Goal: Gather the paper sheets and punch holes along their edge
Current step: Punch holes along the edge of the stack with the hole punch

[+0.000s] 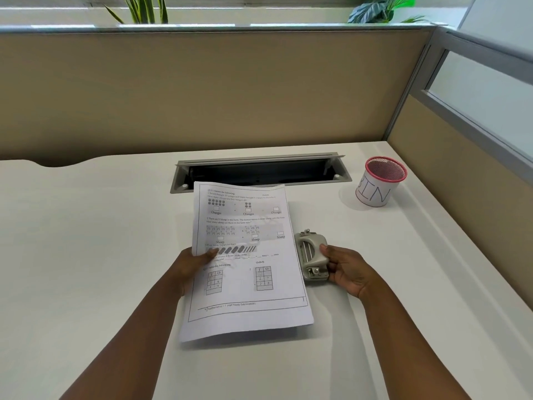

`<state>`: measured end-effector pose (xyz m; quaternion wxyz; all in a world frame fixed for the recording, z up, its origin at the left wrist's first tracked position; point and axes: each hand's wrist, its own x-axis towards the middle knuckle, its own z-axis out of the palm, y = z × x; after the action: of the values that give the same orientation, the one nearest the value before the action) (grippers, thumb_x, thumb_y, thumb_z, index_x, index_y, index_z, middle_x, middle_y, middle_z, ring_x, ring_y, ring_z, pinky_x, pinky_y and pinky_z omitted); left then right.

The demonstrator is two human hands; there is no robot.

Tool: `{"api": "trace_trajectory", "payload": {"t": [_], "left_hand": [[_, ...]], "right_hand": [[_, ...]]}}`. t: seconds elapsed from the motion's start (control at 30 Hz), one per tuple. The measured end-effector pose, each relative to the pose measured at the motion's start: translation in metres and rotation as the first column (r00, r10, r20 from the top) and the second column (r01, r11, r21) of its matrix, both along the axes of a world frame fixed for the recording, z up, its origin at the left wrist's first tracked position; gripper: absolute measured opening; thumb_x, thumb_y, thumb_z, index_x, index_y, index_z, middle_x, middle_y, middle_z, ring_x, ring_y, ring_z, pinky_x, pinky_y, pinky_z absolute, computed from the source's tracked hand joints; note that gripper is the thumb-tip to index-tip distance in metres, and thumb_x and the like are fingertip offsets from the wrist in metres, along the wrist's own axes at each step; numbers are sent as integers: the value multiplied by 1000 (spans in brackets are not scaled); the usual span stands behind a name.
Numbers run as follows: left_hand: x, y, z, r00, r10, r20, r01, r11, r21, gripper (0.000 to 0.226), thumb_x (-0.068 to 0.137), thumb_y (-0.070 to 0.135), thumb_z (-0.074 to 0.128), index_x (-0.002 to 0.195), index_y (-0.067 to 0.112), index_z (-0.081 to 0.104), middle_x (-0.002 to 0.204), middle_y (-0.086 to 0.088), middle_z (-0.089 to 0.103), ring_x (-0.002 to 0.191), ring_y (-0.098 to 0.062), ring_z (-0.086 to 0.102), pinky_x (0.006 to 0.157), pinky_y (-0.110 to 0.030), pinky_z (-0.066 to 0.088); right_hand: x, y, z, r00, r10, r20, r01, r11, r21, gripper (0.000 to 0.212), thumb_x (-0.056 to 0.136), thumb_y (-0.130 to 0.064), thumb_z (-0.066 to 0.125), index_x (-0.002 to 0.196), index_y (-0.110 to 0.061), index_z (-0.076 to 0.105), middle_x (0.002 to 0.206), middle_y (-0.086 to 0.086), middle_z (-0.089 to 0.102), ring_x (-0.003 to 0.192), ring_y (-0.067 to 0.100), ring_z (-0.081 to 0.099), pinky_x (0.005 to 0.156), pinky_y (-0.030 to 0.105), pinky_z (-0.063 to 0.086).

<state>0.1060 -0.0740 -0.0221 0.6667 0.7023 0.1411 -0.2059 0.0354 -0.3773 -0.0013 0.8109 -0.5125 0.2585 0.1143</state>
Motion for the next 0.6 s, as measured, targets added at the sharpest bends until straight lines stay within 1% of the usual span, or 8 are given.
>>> {"api": "trace_trajectory", "payload": {"t": [0.03, 0.13, 0.2, 0.3, 0.37, 0.4, 0.5, 0.6], "left_hand": [[0, 0, 0, 1000, -1, 1, 1, 1000, -3, 1, 85, 17, 64, 86, 17, 63, 61, 10, 74, 65, -12, 71, 54, -24, 53], [0, -2, 0, 1000, 10, 6, -10, 1000, -7, 4, 85, 16, 64, 83, 17, 62, 57, 11, 73, 53, -6, 70, 46, -19, 53], [-1, -3, 1, 1000, 8, 9, -8, 1000, 9, 4, 85, 16, 65, 82, 17, 62, 57, 10, 73, 53, -7, 70, 45, -19, 52], [-1, -4, 1, 1000, 5, 22, -6, 1000, 25, 5, 85, 17, 65, 89, 15, 63, 72, 3, 73, 69, -15, 69, 56, -24, 51], [-2, -5, 0, 999, 22, 28, -23, 999, 34, 5, 85, 16, 65, 89, 15, 63, 76, 1, 70, 71, -15, 66, 57, -24, 50], [-2, -5, 0, 999, 30, 29, -31, 999, 38, 6, 85, 16, 65, 90, 14, 63, 77, 0, 70, 72, -16, 66, 60, -25, 51], [-2, -6, 1, 999, 34, 29, -36, 998, 58, 19, 85, 16, 65, 103, 8, 62, 92, -11, 68, 84, -27, 65, 80, -36, 51], [-2, -8, 2, 999, 41, 28, -43, 996, 78, 29, 86, 15, 64, 112, 1, 62, 101, -18, 67, 89, -31, 64, 87, -42, 51]], "right_hand": [[0, 1, 0, 1000, 3, 2, -3, 1000, -4, 14, 90, -6, 53, 81, -2, 63, 57, 7, 72, 51, 15, 69, 52, 32, 60], [1, 3, 0, 1000, 3, 7, -3, 1000, -1, 13, 89, -7, 54, 82, -1, 63, 57, 7, 72, 50, 15, 69, 52, 32, 60], [2, 4, -1, 1000, 2, 10, -3, 1000, 8, 13, 89, -6, 54, 82, -1, 64, 57, 7, 72, 50, 15, 69, 51, 31, 60], [1, 5, -1, 1000, 3, 12, -3, 1000, 16, 13, 89, -7, 54, 82, -1, 64, 58, 7, 72, 51, 15, 69, 51, 31, 59], [0, 4, -1, 1000, -1, 15, 1, 1000, 20, 14, 89, -7, 54, 81, -1, 64, 57, 7, 72, 50, 15, 68, 51, 30, 59], [0, 4, -1, 1000, -3, 16, 3, 1000, 21, 13, 89, -6, 54, 81, -1, 63, 57, 7, 72, 50, 14, 68, 51, 30, 59], [0, 3, 0, 1000, -6, 21, 6, 1000, 17, 13, 89, -6, 54, 81, -2, 64, 57, 6, 72, 50, 14, 68, 50, 29, 59], [0, 4, 0, 999, 10, 32, -11, 1000, 17, 14, 89, -6, 53, 82, -3, 64, 57, 5, 73, 50, 12, 68, 50, 27, 58]]}}
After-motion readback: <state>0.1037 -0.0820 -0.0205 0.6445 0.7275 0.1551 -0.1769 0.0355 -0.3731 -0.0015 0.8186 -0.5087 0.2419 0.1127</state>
